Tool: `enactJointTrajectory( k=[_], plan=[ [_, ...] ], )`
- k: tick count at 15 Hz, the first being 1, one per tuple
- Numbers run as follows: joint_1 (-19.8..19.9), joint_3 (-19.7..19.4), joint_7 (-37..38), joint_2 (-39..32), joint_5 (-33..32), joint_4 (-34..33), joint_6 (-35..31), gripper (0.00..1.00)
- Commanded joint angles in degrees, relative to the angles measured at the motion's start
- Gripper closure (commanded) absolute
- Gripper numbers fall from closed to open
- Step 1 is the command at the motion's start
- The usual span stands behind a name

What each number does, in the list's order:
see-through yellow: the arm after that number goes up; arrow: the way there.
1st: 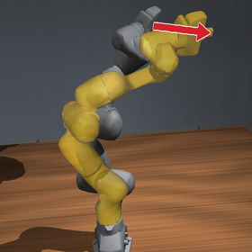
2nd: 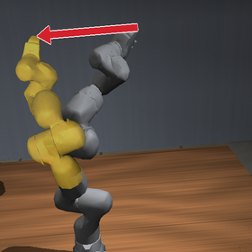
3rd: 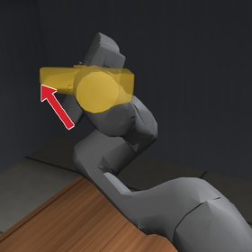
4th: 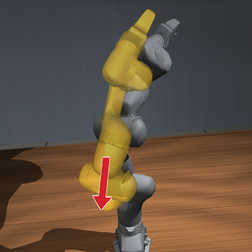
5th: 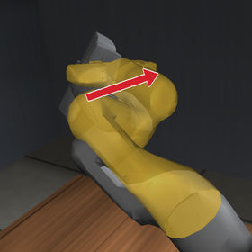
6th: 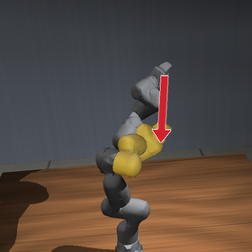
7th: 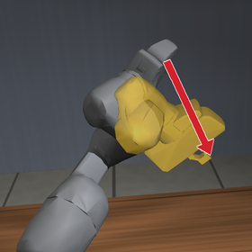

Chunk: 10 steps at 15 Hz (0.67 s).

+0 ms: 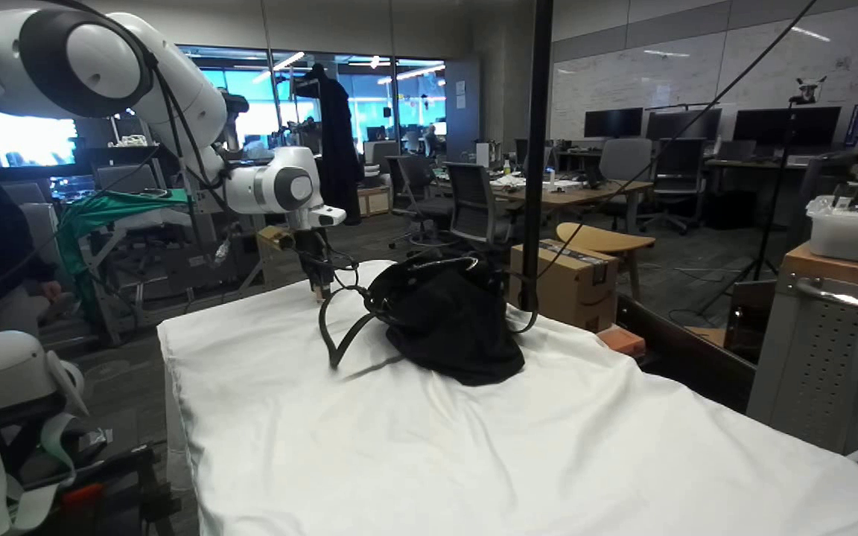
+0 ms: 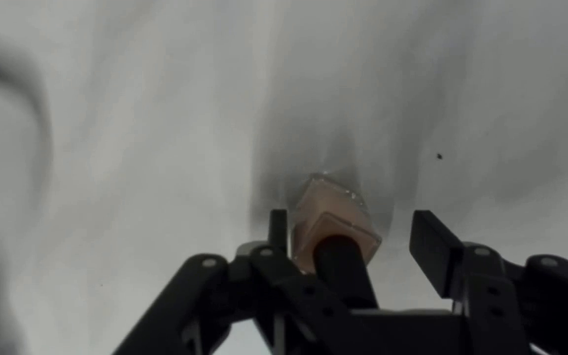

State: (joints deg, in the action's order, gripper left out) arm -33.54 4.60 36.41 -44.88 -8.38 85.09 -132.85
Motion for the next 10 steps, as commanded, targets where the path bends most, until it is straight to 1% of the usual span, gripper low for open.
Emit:
enactJointTrajectory(
  k=[1,3,5,7,10],
  plan=[
    [0.08,-0.10,-0.65,0.04,0.70,-0.85,1.27,0.60],
    [0.14,-0.20,-0.58,0.36,0.68,-0.51,1.13,0.72],
    [0.09,-0.37,-0.37,0.69,0.57,-0.19,1.10,0.80],
    [0.04,-0.51,-0.14,0.99,0.48,0.12,1.01,0.85],
    [0.12,-0.88,0.26,2.02,0.35,1.01,0.82,0.85]
  ],
)
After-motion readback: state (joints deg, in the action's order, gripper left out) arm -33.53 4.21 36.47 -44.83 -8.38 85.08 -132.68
